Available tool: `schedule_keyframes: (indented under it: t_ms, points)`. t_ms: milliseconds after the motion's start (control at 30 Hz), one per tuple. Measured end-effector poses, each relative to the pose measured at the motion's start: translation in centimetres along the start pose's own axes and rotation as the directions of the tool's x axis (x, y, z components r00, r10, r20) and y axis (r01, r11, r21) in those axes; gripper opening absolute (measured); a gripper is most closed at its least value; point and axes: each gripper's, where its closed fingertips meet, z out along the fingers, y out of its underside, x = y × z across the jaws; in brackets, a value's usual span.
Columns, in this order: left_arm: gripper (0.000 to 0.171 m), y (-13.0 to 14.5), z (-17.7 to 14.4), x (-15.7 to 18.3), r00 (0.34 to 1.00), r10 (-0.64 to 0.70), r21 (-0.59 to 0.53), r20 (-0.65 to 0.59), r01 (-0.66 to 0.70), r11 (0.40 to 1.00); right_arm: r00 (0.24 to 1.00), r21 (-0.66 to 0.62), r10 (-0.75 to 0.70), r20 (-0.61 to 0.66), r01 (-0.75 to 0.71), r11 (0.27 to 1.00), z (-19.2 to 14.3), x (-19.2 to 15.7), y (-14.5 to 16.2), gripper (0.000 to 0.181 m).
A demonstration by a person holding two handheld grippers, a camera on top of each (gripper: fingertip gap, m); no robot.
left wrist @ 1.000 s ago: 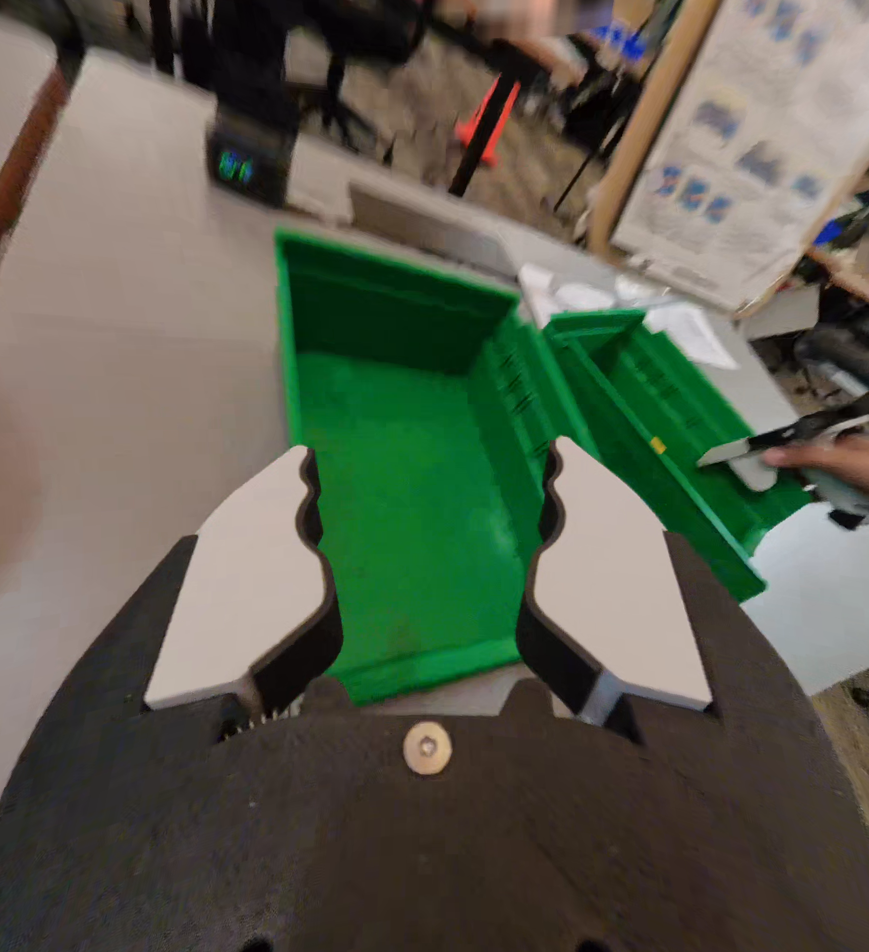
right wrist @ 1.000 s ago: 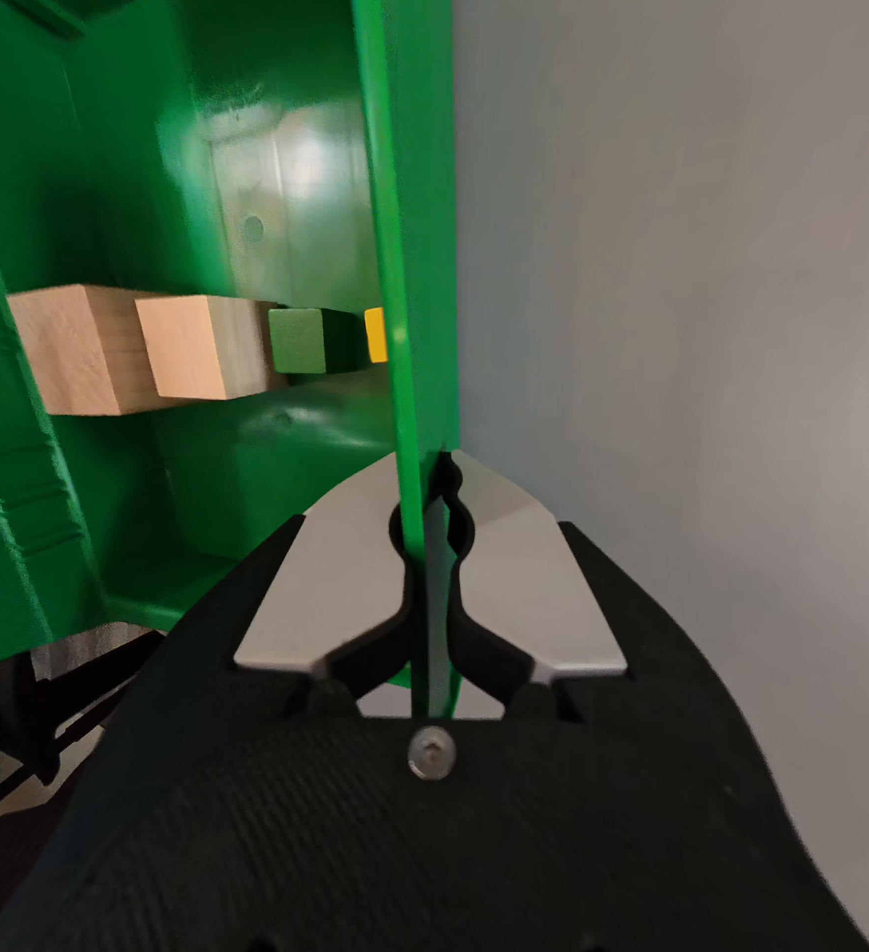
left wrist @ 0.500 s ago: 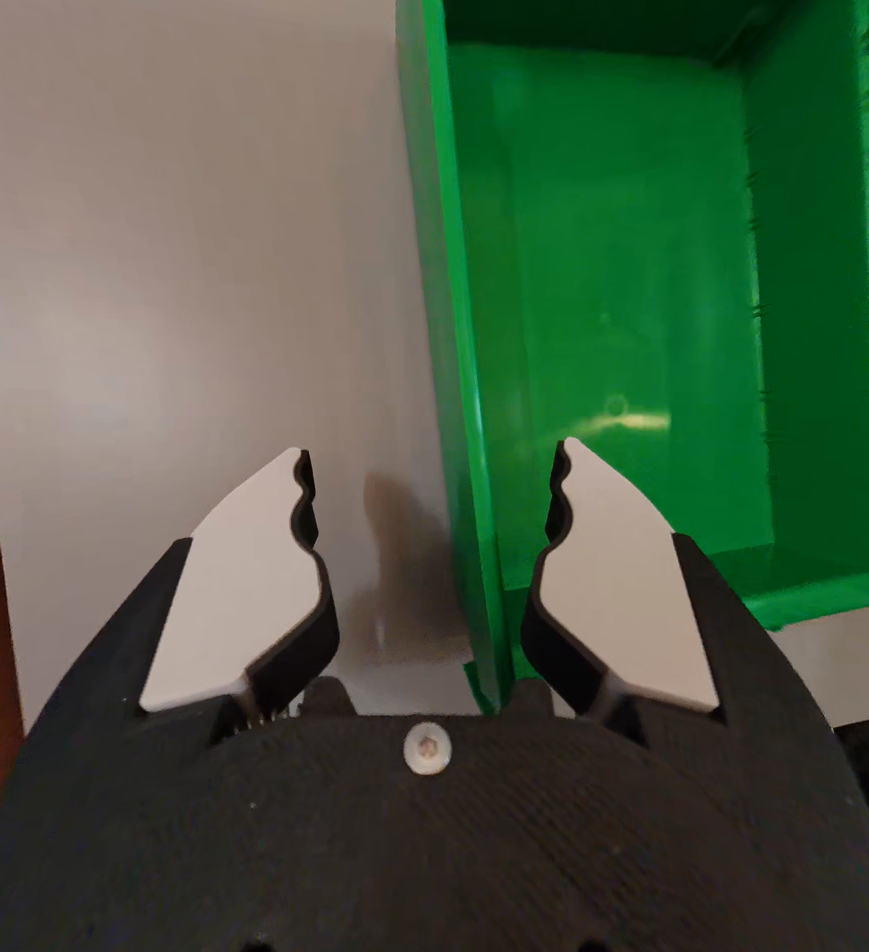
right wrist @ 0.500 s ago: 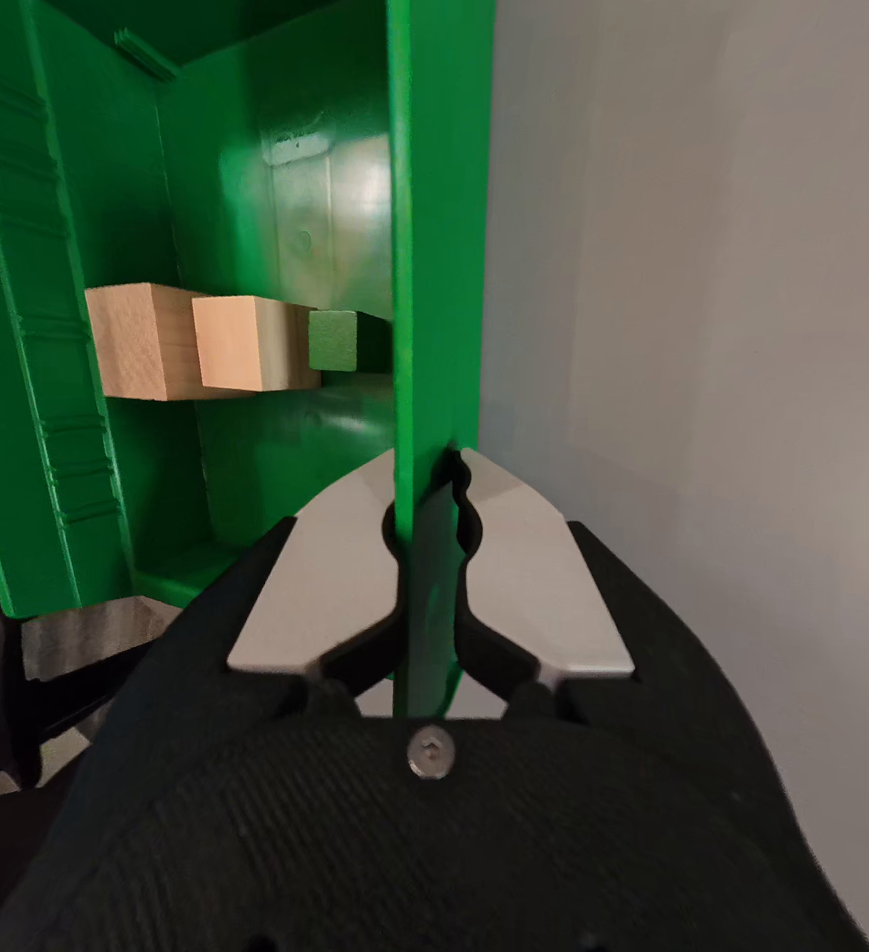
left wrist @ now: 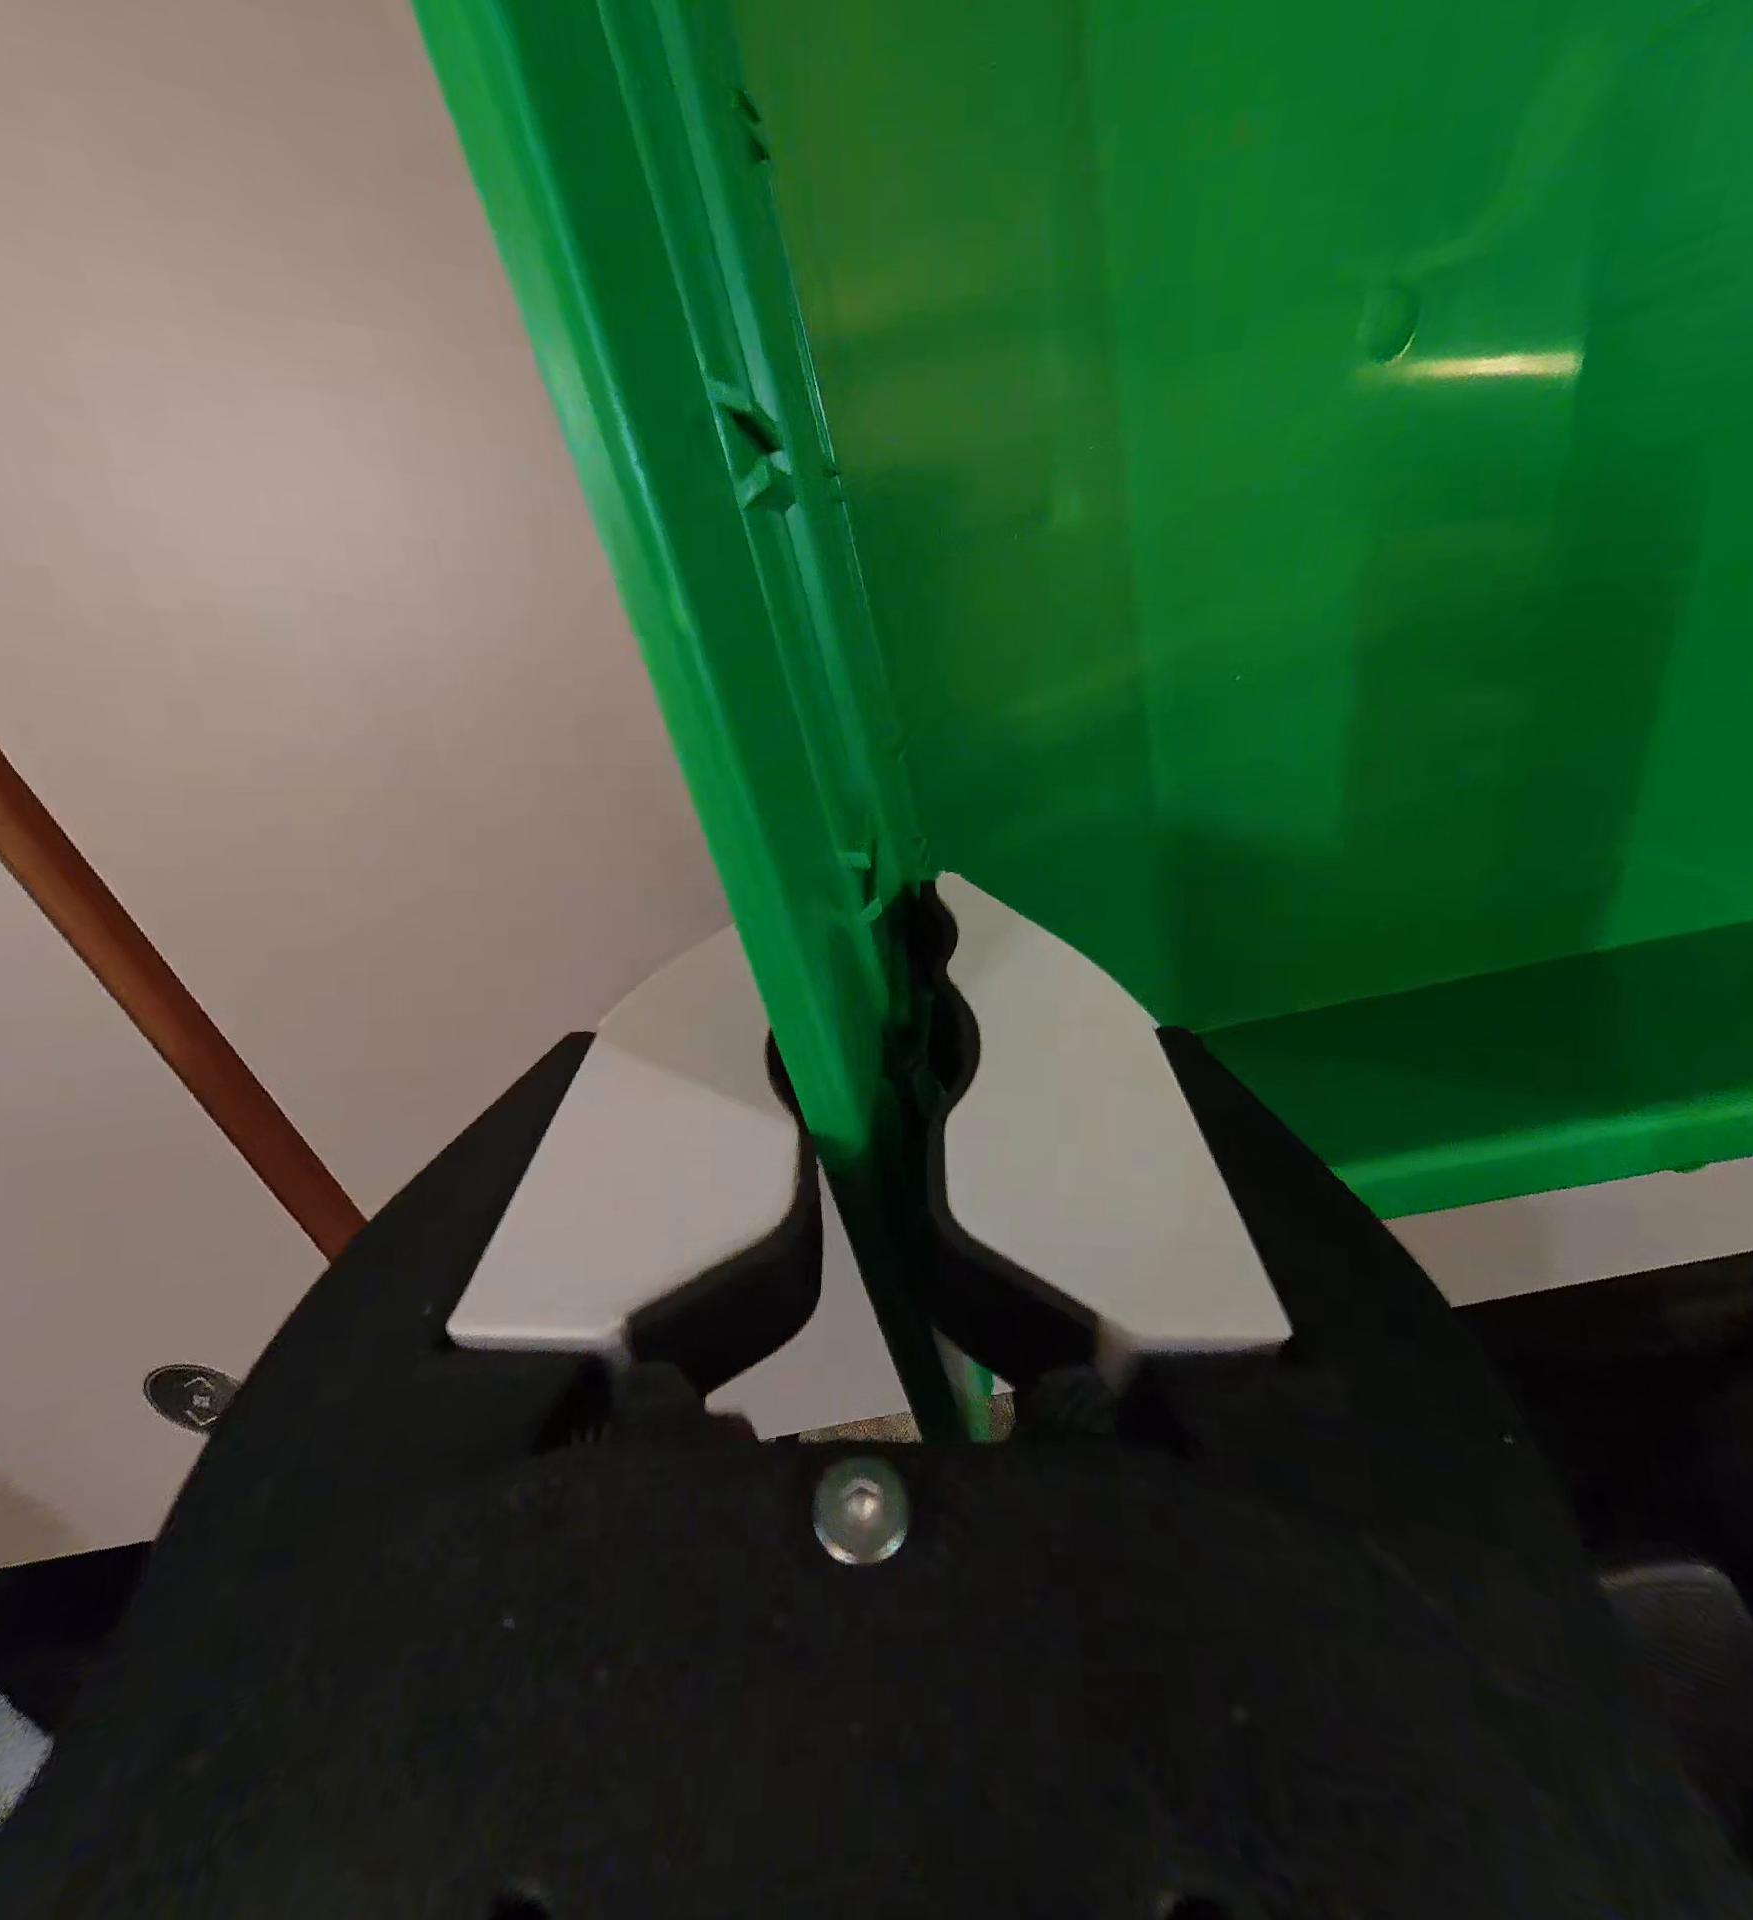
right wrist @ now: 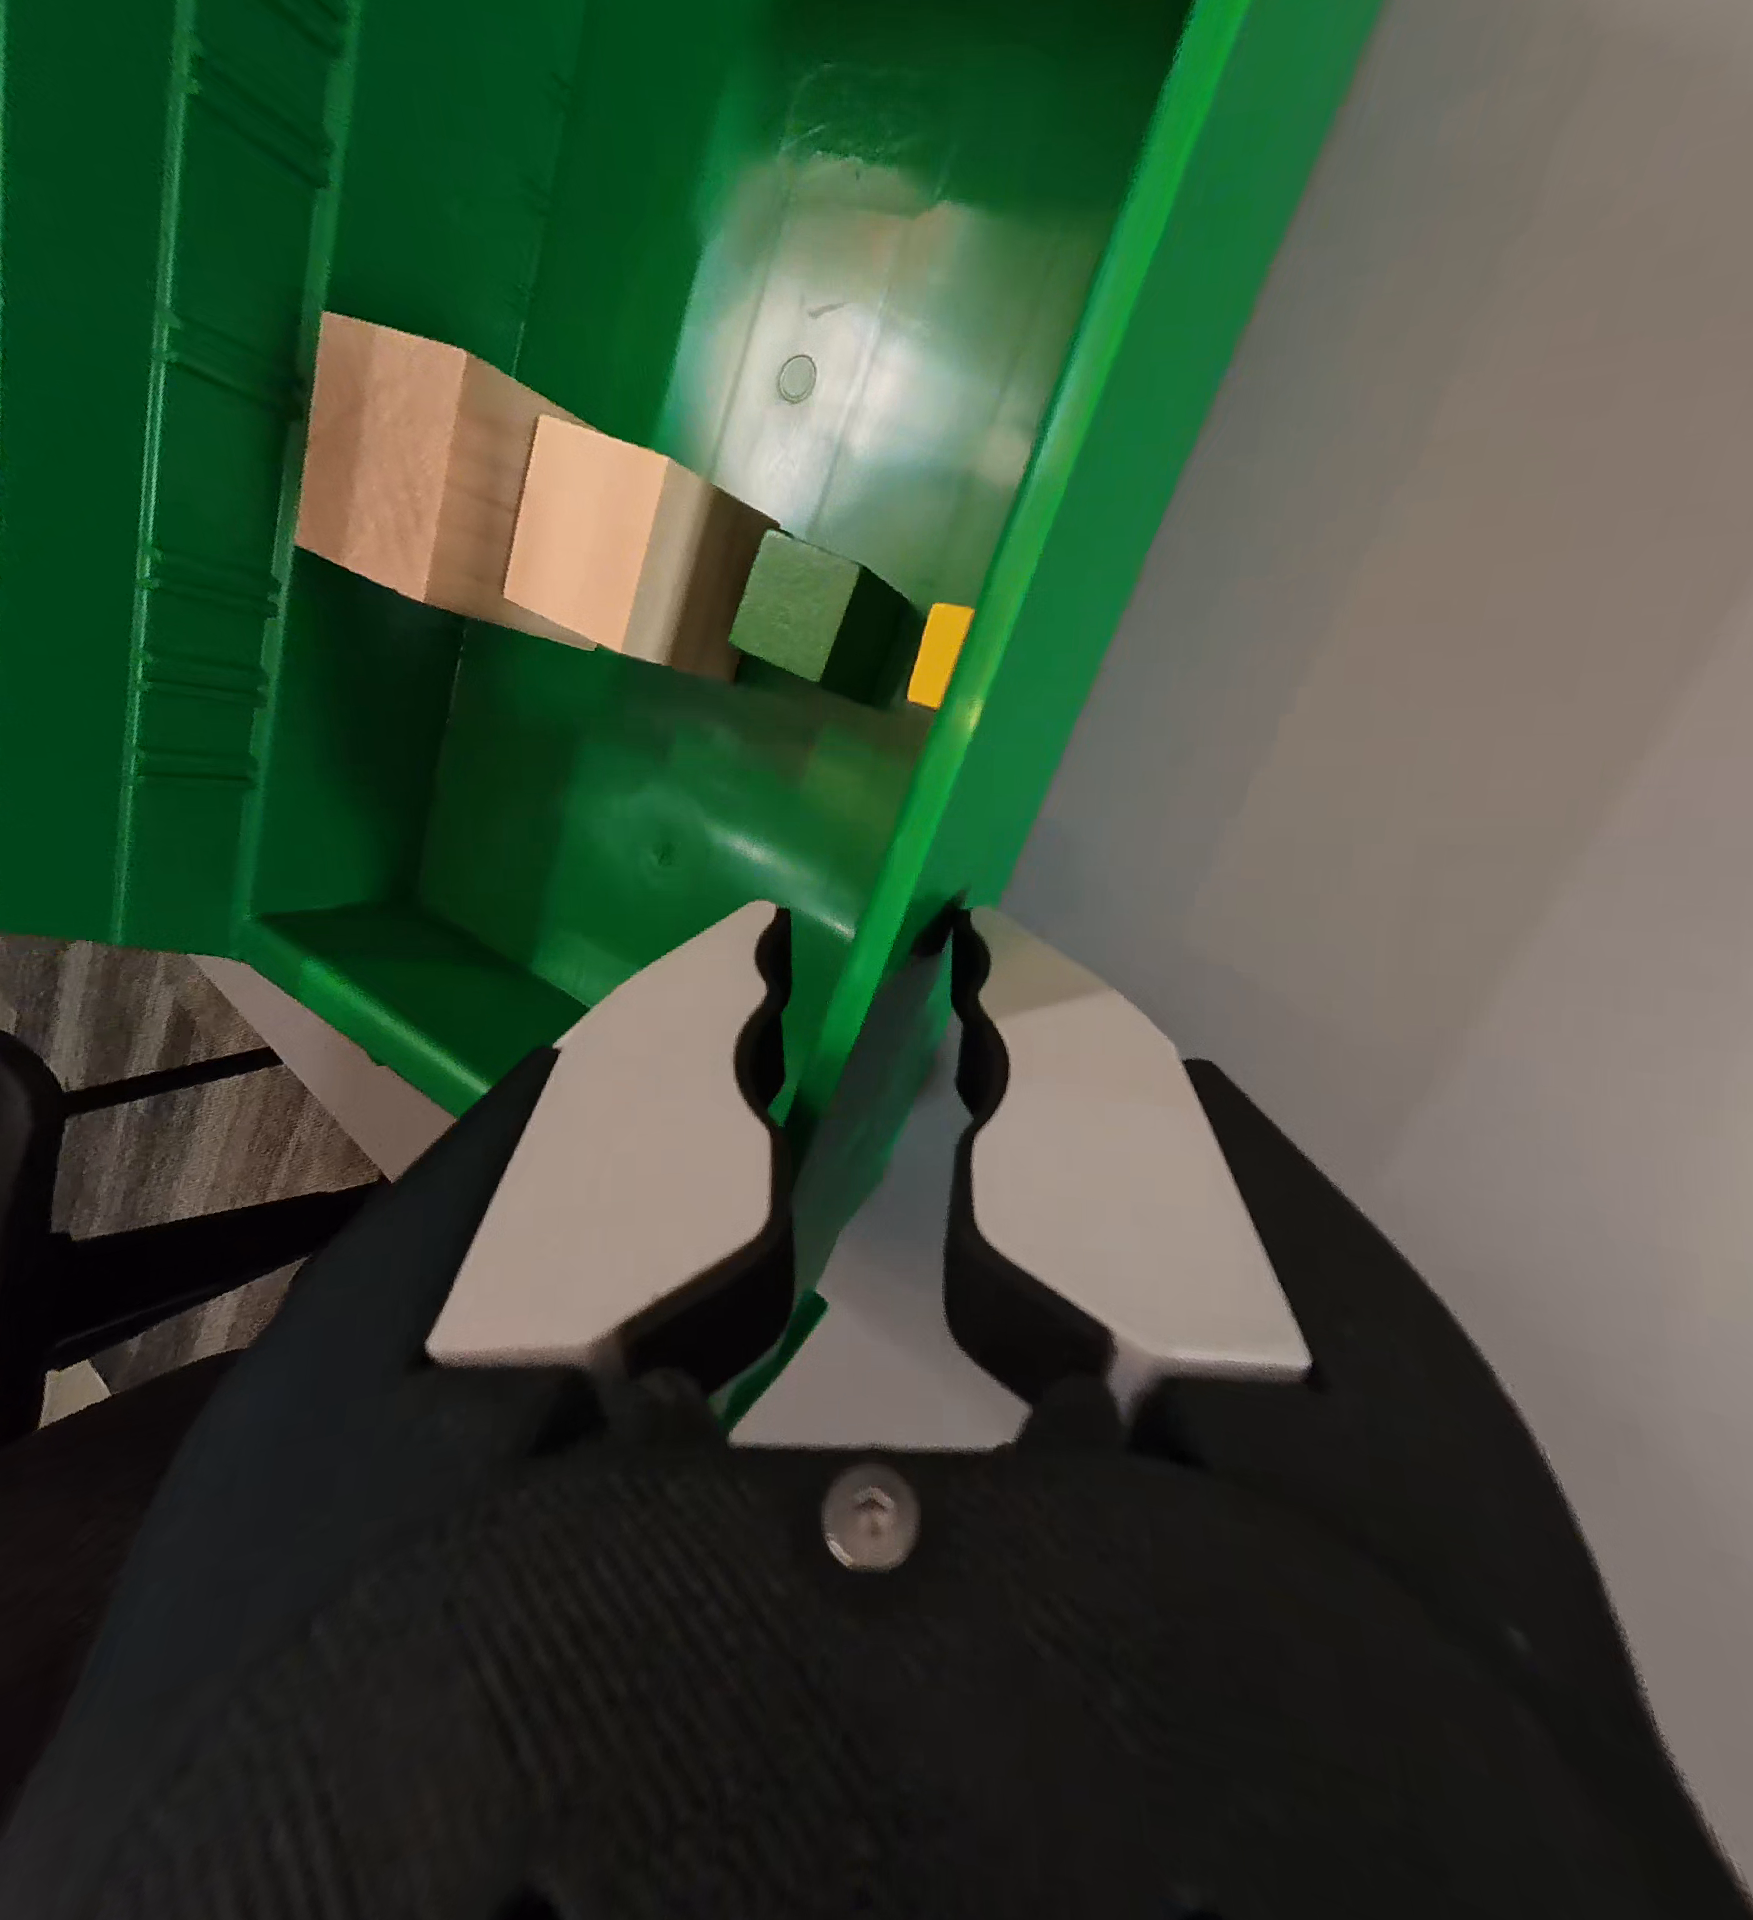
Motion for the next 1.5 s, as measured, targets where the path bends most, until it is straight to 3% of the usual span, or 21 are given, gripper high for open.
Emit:
schedule_keyframes:
  t_ms: [200,300,600,733,967,1100,1333,1500]
  points:
    - [0.016,-0.2,0.0,0.0,0.999,0.001,0.021,-0.037,0.000,1.000,0.999,0.026,-0.006,0.037,0.005,1.000,-0.1,-0.3,0.0,0.034]
    - [0.031,-0.6,-0.4,-1.4,0.997,0.006,0.031,0.080,-0.008,0.999,0.999,0.031,-0.012,0.047,0.010,0.999,-0.1,-0.3,0.0,0.036]
    - [0.027,-3.8,-1.9,-2.3,0.976,0.088,-0.014,0.201,-0.086,0.996,0.997,0.043,-0.027,0.067,0.024,0.999,-0.1,-0.5,0.0,0.039]
    - [0.025,-5.0,-1.7,-2.4,0.985,0.063,-0.016,0.160,-0.062,0.998,0.997,0.045,-0.022,0.080,0.019,0.999,-0.1,-0.6,0.0,0.040]
    - [0.008,-5.8,0.0,-1.6,0.994,-0.082,0.060,-0.079,0.087,0.994,0.996,0.049,-0.020,0.091,0.016,0.999,-0.1,-0.6,0.0,0.041]
    - [0.008,-5.7,0.1,-1.6,0.977,-0.137,0.079,-0.165,0.152,0.985,0.994,0.055,-0.001,0.105,-0.005,0.998,-0.1,-0.6,0.0,0.041]
    - [0.008,-5.3,-1.8,-3.0,0.979,-0.164,0.059,-0.119,0.172,0.983,0.995,0.084,0.059,0.074,-0.066,0.994,0.1,-0.3,-0.4,0.033]
    - [0.007,-1.5,-4.5,-6.5,0.949,-0.283,0.067,-0.140,0.295,0.953,0.993,0.113,0.084,0.078,-0.092,0.989,0.7,-1.1,-0.7,0.034]
